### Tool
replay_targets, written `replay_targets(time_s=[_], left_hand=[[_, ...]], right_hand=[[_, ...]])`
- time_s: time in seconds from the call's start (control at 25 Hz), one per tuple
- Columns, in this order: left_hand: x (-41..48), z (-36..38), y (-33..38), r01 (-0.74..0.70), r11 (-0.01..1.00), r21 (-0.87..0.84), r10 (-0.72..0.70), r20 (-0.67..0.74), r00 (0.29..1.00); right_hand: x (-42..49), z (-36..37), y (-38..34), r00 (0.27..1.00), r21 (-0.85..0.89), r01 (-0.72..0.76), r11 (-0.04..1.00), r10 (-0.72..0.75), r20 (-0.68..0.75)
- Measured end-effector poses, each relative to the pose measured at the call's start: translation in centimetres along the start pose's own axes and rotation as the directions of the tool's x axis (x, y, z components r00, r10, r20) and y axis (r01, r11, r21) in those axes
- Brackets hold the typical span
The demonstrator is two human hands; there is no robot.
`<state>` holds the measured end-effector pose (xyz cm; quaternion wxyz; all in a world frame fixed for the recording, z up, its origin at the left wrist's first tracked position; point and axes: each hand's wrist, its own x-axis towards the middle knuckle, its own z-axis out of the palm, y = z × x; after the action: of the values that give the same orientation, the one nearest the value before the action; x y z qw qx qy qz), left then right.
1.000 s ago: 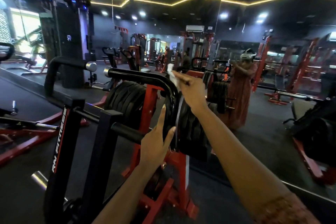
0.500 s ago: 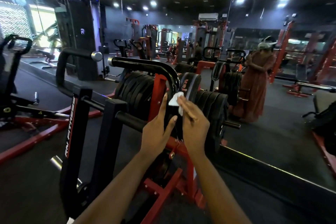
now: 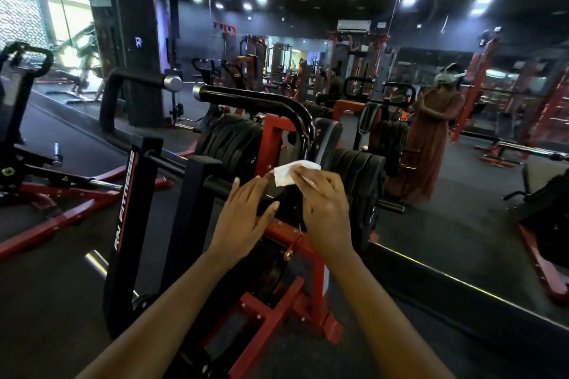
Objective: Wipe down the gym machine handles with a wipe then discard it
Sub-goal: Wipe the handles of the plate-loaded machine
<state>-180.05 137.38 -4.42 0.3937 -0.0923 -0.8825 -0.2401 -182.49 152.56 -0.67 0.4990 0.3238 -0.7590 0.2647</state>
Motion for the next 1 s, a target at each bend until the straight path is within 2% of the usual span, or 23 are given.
replay_targets(time_s=[0.16, 0.32, 0.4, 0.48, 0.56, 0.6, 0.68, 0.84, 0.88, 1.0], left_hand=[[-0.7, -0.9, -4.2, -0.085, 0.982, 0.166, 0.073, 0.081, 0.994], [-0.4, -1.0, -5.9, -0.172, 0.970, 0.171, 0.153, 0.117, 0.981], [-0.3, -0.8, -6.3, -0.192, 0.969, 0.158, 0.177, 0.108, 0.978], [-0.2, -0.5, -6.9, -0.219, 0.961, 0.167, 0.202, 0.110, 0.973], [-0.1, -0.3, -7.6, -0.246, 0.955, 0.167, 0.233, 0.093, 0.968], [0.0, -0.4, -7.8, -0.257, 0.954, 0.152, 0.248, 0.074, 0.966], [0.5, -0.4, -7.8, -0.276, 0.957, 0.094, 0.275, 0.023, 0.961], [0.8, -0.5, -7.9, -0.283, 0.959, 0.013, 0.283, -0.028, 0.959], [0.8, -0.4, -7.9, -0.281, 0.960, -0.009, 0.280, -0.027, 0.959], [0.8, -0.4, -7.9, -0.275, 0.961, -0.038, 0.274, -0.021, 0.961]], right_hand=[[-2.0, 0.1, -1.0, 0.997, -0.108, 0.037, 0.994, -0.030, 0.068], [0.9, -1.0, -1.9, 0.992, -0.116, 0.105, 0.988, -0.096, 0.077], [4.2, -1.0, -2.8, 0.977, -0.180, 0.208, 0.961, -0.196, 0.084], [7.7, -0.3, -3.7, 0.918, -0.277, 0.389, 0.879, -0.346, 0.193], [10.3, 0.7, -3.8, 0.821, -0.352, 0.556, 0.753, -0.430, 0.375], [11.3, 1.0, -3.7, 0.786, -0.386, 0.595, 0.705, -0.412, 0.461], [12.5, 0.8, -3.2, 0.772, -0.484, 0.602, 0.636, -0.308, 0.555], [11.1, -0.5, -4.2, 0.752, -0.667, 0.625, 0.406, -0.083, 0.654], [9.9, -0.9, -4.5, 0.749, -0.677, 0.623, 0.392, -0.048, 0.661], [7.1, -1.9, -5.9, 0.757, -0.666, 0.553, 0.500, 0.032, 0.653]])
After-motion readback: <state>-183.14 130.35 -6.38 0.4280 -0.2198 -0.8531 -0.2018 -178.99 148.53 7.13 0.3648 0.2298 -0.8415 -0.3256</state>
